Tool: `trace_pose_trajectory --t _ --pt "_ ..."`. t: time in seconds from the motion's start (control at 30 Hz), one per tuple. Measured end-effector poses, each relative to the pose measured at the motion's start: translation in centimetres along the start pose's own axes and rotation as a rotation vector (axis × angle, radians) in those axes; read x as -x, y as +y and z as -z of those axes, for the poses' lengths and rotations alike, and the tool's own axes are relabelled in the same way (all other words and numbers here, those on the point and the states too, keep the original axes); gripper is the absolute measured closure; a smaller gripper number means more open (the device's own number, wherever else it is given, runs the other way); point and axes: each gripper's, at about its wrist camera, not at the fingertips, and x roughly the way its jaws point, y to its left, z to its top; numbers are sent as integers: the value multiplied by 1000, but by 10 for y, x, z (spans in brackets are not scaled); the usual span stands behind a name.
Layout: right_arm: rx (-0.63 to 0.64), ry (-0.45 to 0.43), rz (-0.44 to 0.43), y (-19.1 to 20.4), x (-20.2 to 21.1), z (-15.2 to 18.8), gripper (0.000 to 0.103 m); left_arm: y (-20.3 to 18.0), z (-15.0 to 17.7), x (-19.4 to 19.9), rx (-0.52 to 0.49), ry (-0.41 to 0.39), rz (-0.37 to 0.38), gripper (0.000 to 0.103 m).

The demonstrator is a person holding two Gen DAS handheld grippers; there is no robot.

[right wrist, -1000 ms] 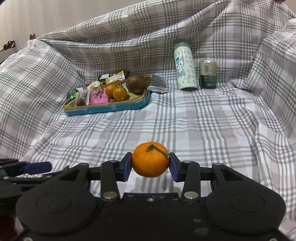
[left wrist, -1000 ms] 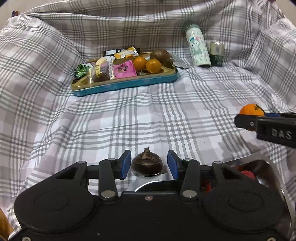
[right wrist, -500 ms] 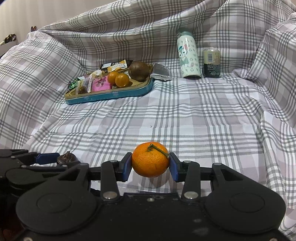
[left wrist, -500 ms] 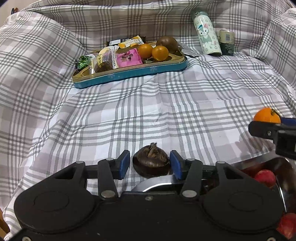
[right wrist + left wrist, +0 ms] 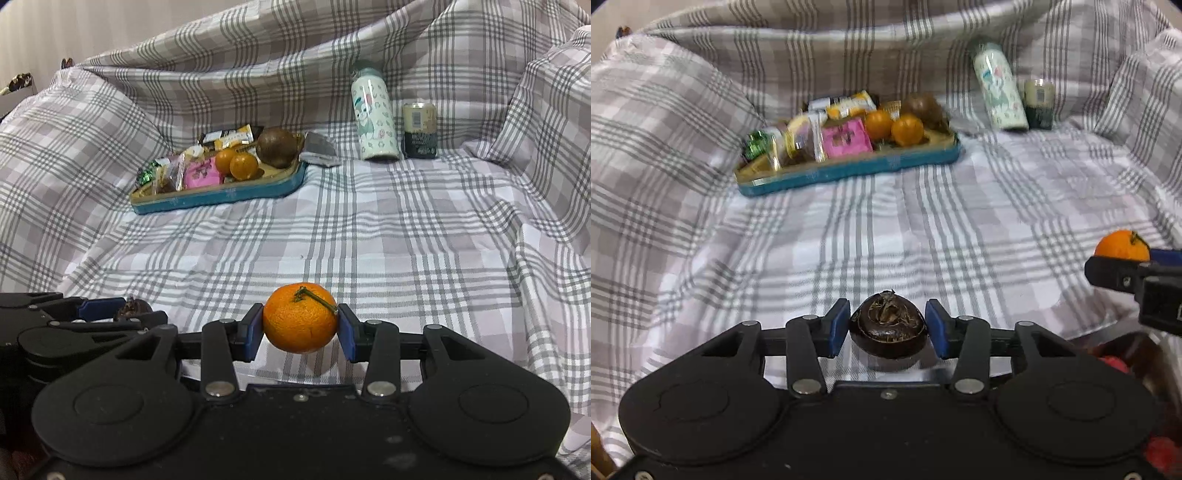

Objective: Organize fruits
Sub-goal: 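Carry the dark fruit and mandarin over the steel tray with both tools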

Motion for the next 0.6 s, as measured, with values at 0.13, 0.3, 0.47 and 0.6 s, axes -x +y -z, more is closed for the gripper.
trace_pose_trajectory --t 0.13,0.3,0.47,0.6 --pt "-7 -33 -10 2 20 -2 60 0 -8 30 11 -54 17 50" --pt "-12 -71 -19 6 52 2 60 -1 -10 66 31 -86 40 50" --pt "-27 -75 -32 9 80 18 60 -6 7 92 36 -66 73 50" --pt "-18 -58 -29 15 97 38 60 -11 24 105 37 -36 81 50"
